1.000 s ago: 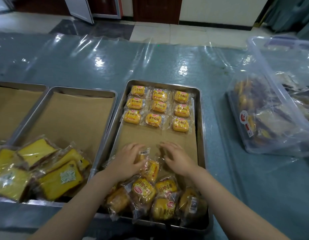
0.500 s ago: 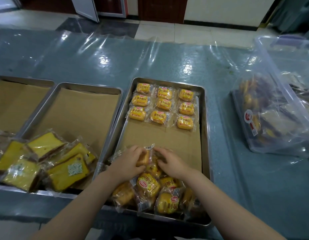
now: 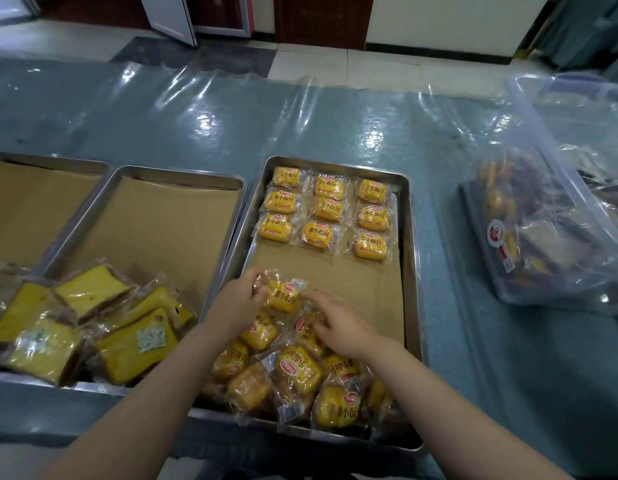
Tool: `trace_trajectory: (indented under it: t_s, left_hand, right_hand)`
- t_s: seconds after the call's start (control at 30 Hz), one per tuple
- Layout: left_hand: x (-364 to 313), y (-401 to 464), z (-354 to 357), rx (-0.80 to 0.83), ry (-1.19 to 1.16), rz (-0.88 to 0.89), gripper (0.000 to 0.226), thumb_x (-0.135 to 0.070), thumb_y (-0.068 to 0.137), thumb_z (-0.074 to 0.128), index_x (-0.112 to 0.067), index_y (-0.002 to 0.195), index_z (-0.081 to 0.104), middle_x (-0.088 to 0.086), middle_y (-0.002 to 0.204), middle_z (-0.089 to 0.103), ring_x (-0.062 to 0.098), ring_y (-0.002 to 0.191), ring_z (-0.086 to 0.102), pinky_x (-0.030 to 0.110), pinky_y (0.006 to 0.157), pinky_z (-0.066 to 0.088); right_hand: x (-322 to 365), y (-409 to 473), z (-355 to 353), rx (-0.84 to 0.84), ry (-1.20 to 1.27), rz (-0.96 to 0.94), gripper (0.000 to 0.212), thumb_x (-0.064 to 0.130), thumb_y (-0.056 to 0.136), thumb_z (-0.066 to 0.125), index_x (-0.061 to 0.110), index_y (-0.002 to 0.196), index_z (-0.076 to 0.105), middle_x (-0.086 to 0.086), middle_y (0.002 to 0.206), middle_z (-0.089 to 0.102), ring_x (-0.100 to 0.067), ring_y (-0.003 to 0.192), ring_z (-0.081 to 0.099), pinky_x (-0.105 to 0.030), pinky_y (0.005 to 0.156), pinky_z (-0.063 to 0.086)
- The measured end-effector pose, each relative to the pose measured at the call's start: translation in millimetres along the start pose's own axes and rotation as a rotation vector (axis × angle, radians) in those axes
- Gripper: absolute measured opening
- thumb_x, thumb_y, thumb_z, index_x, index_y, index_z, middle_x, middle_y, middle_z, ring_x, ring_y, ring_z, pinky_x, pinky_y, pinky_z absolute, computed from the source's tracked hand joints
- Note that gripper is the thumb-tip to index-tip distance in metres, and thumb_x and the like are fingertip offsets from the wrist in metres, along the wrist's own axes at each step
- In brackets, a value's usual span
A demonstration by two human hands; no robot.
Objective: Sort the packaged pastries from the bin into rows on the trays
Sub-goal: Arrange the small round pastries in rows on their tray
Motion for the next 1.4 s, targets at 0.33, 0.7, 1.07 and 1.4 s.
trace_trajectory:
  t_s: [0.33,0.7,1.07,1.4]
  left_hand:
    - [-15.1,4.4,1.2,-0.001,0.255,0.301,0.030,-0.022,0.096,0.052,-0.019,0.125,0.058,-0.002,0.128,0.053,0.015,0.116,0.050,0.033,0.097,0.047]
    - [-9.9,22.7,8.2,0.107,0.539,0.297,0.055,-0.026,0.101,0.039,-0.016,0.153,0.026,0.003,0.159,0.026,0.019,0.142,0.031,0.037,0.111,0.036]
    - [2.2,46.0,16.8,0.173,0.603,0.200,0.062,-0.031,0.102,0.032,-0.012,0.156,0.009,0.008,0.163,0.004,0.025,0.150,0.003,0.041,0.121,0.015]
    - [-14.6,18.2,-1.8,0.129,0.444,0.284,0.053,-0.020,0.099,0.042,-0.016,0.150,0.031,0.003,0.159,0.024,0.020,0.146,0.021,0.036,0.117,0.025]
  right_hand:
    - [17.5,28.0,24.1,0.114,-0.317,-0.036,0.065,0.034,0.100,0.041,0.020,0.157,0.011,-0.002,0.164,0.012,-0.024,0.149,0.010,-0.043,0.121,0.011]
    - [25.8,66.9,22.7,0.158,-0.456,0.025,0.069,0.041,0.102,0.035,0.022,0.157,-0.002,-0.006,0.164,-0.001,-0.030,0.150,-0.001,-0.047,0.122,0.003]
    - [24.6,95.7,13.6,0.135,-0.299,0.070,0.070,0.039,0.101,0.040,0.024,0.157,0.002,-0.004,0.165,0.001,-0.028,0.151,0.000,-0.046,0.120,0.004]
    - [21.8,51.7,15.7,0.103,-0.176,-0.048,0.053,0.019,0.100,0.039,0.024,0.152,0.031,0.002,0.159,0.029,-0.022,0.147,0.019,-0.045,0.120,0.015]
Point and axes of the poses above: each hand's wrist, its own y-axis towards the middle knuckle, its own z-axis out of the palm, x = y × z, the point moved 10 cm from there along y, towards the middle knuckle
